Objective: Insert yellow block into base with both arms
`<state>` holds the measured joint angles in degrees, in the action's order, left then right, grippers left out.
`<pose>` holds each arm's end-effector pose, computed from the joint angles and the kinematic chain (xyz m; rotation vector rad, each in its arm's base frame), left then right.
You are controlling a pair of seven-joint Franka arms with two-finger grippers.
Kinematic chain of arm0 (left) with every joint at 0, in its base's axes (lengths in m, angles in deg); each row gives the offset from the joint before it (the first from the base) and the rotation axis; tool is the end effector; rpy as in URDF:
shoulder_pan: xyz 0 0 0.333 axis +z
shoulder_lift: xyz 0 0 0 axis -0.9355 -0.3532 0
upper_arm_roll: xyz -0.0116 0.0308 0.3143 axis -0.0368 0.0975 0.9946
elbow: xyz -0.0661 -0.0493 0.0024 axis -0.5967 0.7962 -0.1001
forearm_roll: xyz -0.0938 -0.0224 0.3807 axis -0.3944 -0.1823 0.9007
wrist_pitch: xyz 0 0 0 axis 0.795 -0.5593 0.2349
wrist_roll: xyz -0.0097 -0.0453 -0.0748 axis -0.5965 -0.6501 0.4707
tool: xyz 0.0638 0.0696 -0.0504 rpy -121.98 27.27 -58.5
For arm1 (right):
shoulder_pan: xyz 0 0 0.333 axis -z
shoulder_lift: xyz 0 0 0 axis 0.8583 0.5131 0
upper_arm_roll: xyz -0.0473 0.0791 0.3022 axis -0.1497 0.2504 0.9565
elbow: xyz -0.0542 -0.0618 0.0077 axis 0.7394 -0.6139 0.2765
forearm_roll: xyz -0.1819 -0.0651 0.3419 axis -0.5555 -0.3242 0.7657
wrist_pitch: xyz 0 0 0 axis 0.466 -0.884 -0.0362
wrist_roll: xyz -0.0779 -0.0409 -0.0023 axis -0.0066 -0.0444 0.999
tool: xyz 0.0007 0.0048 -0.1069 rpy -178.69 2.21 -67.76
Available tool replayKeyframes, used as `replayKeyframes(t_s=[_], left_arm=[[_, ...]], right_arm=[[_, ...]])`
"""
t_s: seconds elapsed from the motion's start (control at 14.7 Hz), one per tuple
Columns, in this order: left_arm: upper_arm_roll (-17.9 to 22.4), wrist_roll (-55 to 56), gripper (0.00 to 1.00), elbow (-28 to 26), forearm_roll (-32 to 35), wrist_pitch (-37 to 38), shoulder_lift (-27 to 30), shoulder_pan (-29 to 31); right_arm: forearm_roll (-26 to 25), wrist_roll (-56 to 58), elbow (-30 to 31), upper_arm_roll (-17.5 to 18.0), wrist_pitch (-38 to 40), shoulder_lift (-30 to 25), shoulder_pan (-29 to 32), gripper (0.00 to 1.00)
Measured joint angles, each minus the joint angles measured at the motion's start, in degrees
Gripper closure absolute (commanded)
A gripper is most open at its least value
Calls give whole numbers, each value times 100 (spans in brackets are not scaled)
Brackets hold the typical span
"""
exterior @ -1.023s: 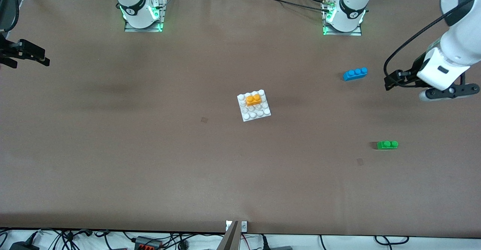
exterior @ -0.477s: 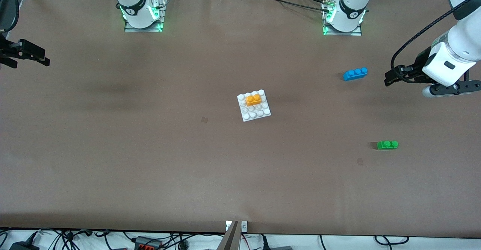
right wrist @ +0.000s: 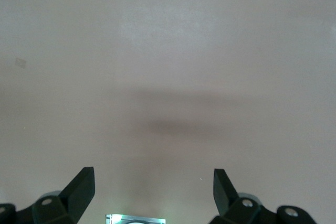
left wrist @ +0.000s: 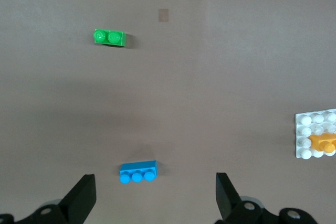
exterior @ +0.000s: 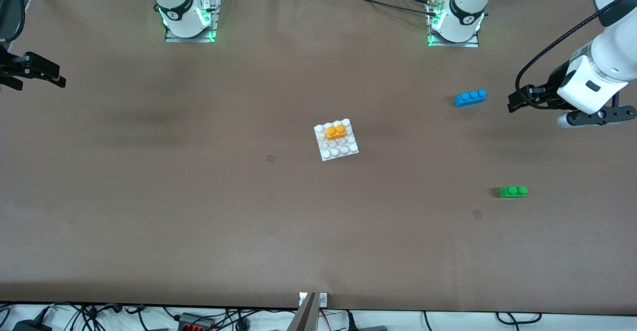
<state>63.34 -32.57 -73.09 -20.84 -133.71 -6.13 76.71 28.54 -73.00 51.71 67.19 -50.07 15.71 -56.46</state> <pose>0.5525 -0.0331 0.5485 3.1170 0.2098 -0.1479 0.5386 -0.0654 0.5978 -3.1245 -0.1259 0.1261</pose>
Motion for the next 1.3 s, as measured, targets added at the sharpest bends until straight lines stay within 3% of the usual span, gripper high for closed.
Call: replayKeyframes(t_s=[0.89, 1.3], left_arm=[[-5, -51, 0, 53, 0, 193, 0, -3], [17, -697, 0, 55, 0, 214, -4, 7]], right_arm=[[0, 0, 0, 0, 0, 0, 0, 0], [0, 0, 0, 0, 0, 0, 0, 0]])
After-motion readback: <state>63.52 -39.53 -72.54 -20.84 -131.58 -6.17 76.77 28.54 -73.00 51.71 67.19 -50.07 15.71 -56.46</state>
